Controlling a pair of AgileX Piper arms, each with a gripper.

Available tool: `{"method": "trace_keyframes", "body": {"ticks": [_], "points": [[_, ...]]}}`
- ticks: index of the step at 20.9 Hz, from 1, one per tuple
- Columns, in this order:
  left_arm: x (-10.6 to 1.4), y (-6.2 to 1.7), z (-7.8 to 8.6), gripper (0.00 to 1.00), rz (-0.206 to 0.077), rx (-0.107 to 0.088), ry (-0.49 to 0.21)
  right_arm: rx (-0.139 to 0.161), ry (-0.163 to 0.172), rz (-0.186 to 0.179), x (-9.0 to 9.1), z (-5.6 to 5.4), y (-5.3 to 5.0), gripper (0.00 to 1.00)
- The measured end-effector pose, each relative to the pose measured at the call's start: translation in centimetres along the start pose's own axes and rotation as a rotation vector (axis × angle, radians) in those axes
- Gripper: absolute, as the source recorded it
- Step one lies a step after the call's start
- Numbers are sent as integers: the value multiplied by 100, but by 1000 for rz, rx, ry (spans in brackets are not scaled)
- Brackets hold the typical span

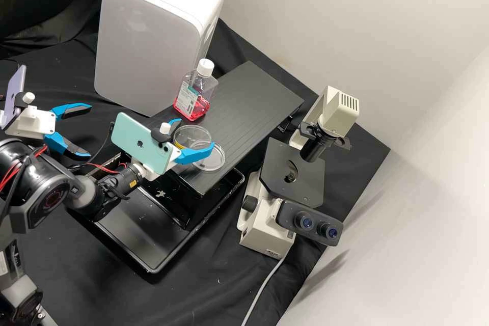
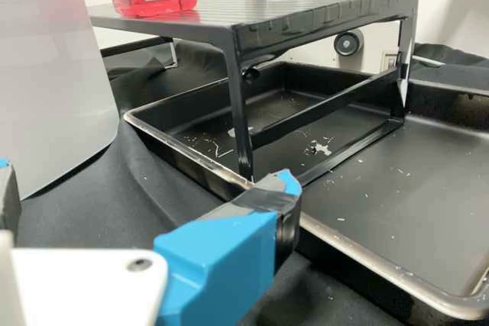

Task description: Place the lid on the petri dish

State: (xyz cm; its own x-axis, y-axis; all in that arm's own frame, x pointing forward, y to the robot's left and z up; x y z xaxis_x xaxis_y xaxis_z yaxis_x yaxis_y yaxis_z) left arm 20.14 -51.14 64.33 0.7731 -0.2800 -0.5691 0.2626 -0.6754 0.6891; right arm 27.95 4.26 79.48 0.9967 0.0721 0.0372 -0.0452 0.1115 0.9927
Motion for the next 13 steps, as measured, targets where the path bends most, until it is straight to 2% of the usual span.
{"method": "trace_keyframes", "body": {"ticks": [4,6,9,12,13], "points": [[0,0,0,100,0,0,0,30,-17,32,2,63,67,0],[0,0,0,100,0,0,0,35,-34,34,-17,106,77,0],[0,-1,0,100,0,0,0,68,-48,31,-15,167,83,0],[4,-17,-3,100,-7,0,1,79,-74,15,-22,260,58,0],[4,-17,-3,100,-7,0,1,79,-68,16,-24,272,58,0]]}}
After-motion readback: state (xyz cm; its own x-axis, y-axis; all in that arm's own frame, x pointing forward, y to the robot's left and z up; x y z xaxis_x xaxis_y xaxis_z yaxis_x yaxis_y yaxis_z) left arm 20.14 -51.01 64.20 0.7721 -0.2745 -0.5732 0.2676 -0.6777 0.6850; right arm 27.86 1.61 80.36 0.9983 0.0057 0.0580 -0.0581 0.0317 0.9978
